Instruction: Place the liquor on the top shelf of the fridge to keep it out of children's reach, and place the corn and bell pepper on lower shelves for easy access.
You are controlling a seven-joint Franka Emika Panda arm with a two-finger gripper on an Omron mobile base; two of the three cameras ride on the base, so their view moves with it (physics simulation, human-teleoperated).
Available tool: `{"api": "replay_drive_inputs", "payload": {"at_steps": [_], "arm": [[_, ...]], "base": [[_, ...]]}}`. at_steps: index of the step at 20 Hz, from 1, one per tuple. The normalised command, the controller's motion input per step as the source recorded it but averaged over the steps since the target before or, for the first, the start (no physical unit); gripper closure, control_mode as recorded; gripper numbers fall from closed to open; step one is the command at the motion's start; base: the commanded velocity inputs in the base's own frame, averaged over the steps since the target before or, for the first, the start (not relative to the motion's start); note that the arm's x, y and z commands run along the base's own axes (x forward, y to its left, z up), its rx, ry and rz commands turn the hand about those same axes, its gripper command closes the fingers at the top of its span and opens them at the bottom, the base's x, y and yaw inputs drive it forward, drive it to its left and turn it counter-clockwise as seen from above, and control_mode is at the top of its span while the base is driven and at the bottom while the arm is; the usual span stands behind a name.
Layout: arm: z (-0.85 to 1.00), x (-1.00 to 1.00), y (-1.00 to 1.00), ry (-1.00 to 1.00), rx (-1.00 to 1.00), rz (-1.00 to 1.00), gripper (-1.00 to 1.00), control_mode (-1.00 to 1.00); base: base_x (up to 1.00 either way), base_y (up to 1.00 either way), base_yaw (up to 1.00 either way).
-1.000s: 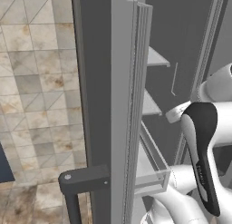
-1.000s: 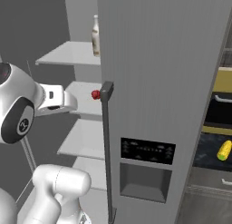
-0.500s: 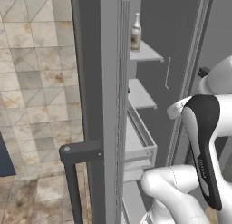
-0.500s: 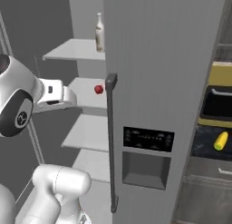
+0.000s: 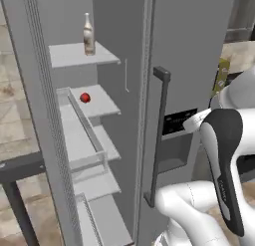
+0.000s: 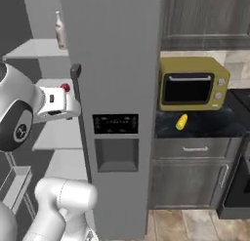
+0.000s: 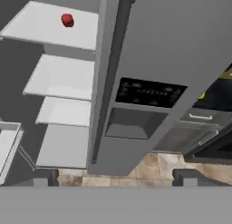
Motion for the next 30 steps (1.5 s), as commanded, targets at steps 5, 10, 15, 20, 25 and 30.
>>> {"api": "replay_drive_inputs", "payload": {"at_steps": [5,10,15,20,25,30], "arm": [[0.0,0.0,0.0,0.0,0.0,0.0,-1.0,1.0],[0.0,0.0,0.0,0.0,0.0,0.0,-1.0,1.0],[0.0,0.0,0.0,0.0,0.0,0.0,-1.0,1.0],[0.0,0.0,0.0,0.0,0.0,0.0,-1.0,1.0],[0.0,0.0,0.0,0.0,0.0,0.0,-1.0,1.0],[0.0,0.0,0.0,0.0,0.0,0.0,-1.0,1.0]], "base": [[0.33,-0.72,-0.56],[0.4,-0.7,-0.55],[0.61,-0.28,-0.33],[0.94,-0.13,0.0],[0.96,-0.26,0.25],[0.38,-0.42,0.45]]}}
